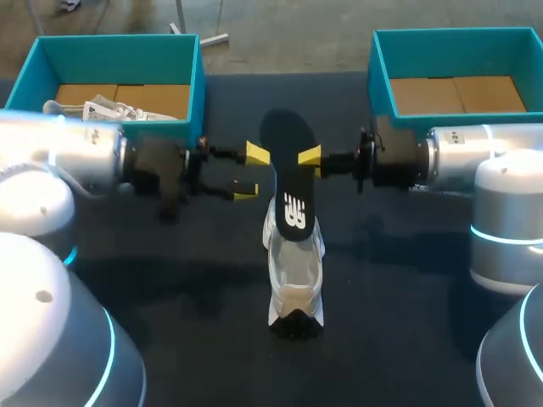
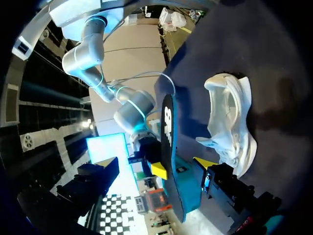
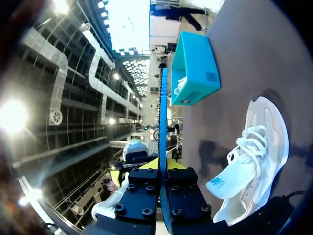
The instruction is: Take the shoe out of the shoebox, open the shoe tongue, remove and reinsert the insole, then place the shoe into the shoebox
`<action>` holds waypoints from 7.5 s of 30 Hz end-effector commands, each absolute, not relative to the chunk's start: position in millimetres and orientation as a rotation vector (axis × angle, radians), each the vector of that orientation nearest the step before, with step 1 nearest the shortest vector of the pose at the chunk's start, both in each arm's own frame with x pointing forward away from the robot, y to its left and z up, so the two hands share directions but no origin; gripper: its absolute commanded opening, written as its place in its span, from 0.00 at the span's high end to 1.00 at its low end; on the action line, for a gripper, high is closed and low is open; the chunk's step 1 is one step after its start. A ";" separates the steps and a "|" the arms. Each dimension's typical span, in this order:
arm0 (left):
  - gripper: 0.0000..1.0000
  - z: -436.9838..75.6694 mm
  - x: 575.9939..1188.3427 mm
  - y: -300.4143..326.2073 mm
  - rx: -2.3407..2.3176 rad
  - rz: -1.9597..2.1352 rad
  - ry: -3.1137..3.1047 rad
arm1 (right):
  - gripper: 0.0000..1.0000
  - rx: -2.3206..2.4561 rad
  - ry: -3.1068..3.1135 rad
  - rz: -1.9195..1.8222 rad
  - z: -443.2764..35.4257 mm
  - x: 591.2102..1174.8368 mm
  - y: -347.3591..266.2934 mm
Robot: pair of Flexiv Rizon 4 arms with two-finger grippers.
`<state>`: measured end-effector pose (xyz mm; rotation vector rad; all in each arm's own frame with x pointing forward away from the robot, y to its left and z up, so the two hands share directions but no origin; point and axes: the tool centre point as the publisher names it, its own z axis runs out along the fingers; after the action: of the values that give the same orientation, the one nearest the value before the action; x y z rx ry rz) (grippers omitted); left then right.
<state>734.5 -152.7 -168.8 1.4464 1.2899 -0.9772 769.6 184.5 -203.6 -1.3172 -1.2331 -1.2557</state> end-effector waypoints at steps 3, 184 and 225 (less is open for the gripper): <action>0.00 -135.3 754.8 -127.1 1.758 -0.897 1.498 | 1.00 -1.334 -1.224 -1.258 -207.4 768.5 185.0; 0.00 -186.6 805.0 -146.6 0.996 -1.244 1.363 | 1.00 -1.334 -1.224 -1.258 -207.4 768.5 185.0; 0.51 -216.8 811.5 -200.1 1.078 -1.137 1.483 | 1.00 -1.334 -1.224 -1.258 -207.4 768.5 185.0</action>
<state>811.0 -197.5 -216.8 1.0755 1.4767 -1.1413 768.7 182.6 -206.9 -1.3314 -1.2252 -1.2572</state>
